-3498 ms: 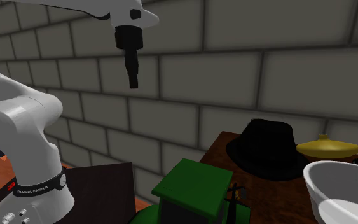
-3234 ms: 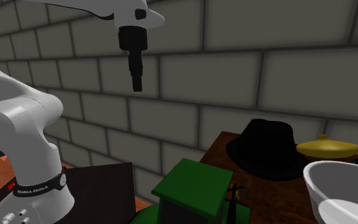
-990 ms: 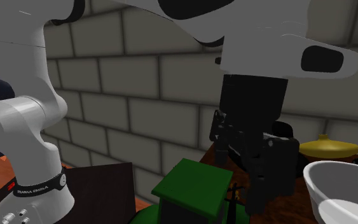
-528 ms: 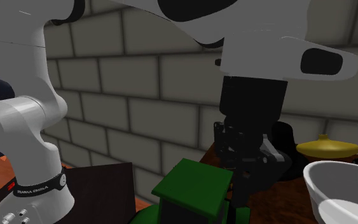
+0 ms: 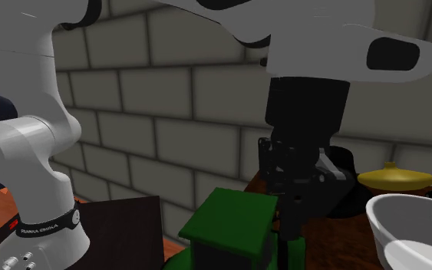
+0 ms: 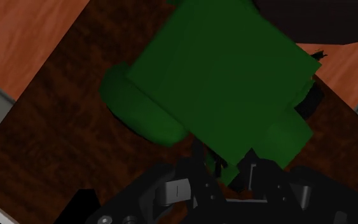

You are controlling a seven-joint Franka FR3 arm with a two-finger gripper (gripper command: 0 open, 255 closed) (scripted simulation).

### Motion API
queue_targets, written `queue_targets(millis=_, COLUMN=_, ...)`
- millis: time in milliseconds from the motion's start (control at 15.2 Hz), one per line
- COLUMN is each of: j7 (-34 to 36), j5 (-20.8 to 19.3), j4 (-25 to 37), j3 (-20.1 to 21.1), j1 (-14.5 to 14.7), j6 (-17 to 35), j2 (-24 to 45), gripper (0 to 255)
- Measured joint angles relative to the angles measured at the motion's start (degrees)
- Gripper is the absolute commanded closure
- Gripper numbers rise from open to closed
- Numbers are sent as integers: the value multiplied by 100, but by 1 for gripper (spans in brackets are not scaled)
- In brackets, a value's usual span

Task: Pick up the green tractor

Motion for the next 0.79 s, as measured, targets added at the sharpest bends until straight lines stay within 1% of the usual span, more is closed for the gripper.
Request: queue_targets(millis=792, j7=-18, j5=-31, j4=766, j3=0, j1=12, j6=-855, j2=-96, gripper=255)
